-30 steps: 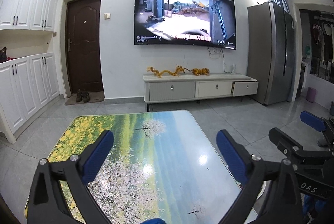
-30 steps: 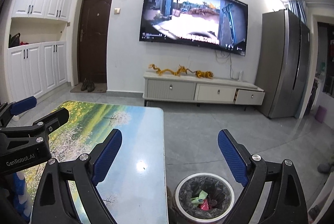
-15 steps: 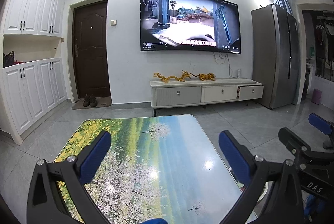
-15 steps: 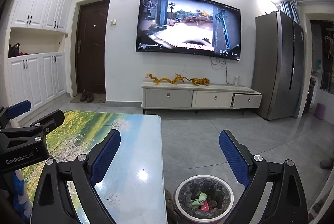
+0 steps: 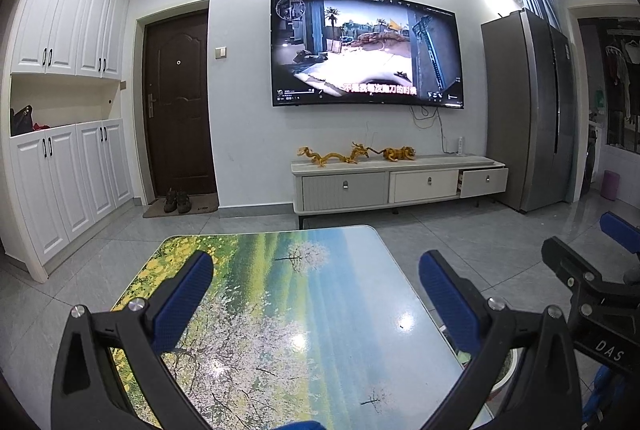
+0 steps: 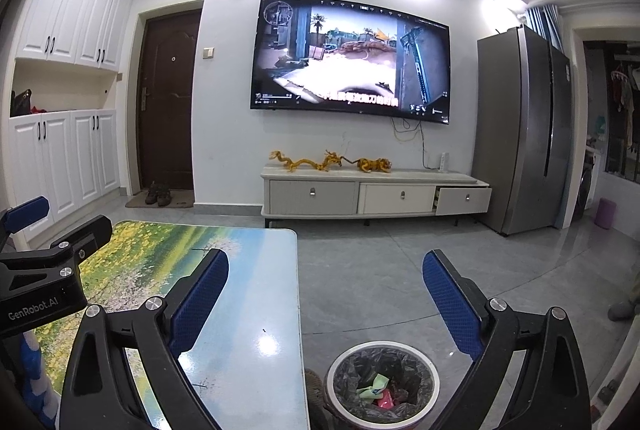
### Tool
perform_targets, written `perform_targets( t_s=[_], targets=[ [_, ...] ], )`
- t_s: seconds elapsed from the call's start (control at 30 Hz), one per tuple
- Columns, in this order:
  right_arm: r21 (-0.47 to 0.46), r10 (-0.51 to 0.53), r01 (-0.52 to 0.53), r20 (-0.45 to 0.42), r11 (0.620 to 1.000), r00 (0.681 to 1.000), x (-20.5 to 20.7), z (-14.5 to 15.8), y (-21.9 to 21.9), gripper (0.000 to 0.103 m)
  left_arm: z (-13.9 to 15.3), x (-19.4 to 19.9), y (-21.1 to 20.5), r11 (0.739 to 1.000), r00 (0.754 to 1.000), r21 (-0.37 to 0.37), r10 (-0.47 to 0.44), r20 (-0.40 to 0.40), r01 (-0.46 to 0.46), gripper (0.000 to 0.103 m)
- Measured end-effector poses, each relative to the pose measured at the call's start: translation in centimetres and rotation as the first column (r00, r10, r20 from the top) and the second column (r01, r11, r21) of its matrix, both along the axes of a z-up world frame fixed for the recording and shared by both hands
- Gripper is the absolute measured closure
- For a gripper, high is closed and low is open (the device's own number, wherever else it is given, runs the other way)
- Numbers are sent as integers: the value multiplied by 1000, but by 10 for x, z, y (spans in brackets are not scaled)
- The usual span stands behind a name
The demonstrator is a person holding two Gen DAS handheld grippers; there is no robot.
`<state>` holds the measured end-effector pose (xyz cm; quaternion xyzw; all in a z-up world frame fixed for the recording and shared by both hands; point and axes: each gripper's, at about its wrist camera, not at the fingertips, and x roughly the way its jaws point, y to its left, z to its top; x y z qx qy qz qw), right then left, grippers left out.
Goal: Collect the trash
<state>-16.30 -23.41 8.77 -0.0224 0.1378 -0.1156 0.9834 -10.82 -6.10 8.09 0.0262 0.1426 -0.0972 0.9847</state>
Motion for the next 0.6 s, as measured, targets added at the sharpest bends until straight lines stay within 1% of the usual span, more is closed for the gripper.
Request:
perform_targets(
  t_s=[0.6],
  targets=[
    [1,-24,24,-7,1000,1000,0,-5,-8,6,-6,8,-2,1000,1000,0,1,-18,-1,0]
  ],
)
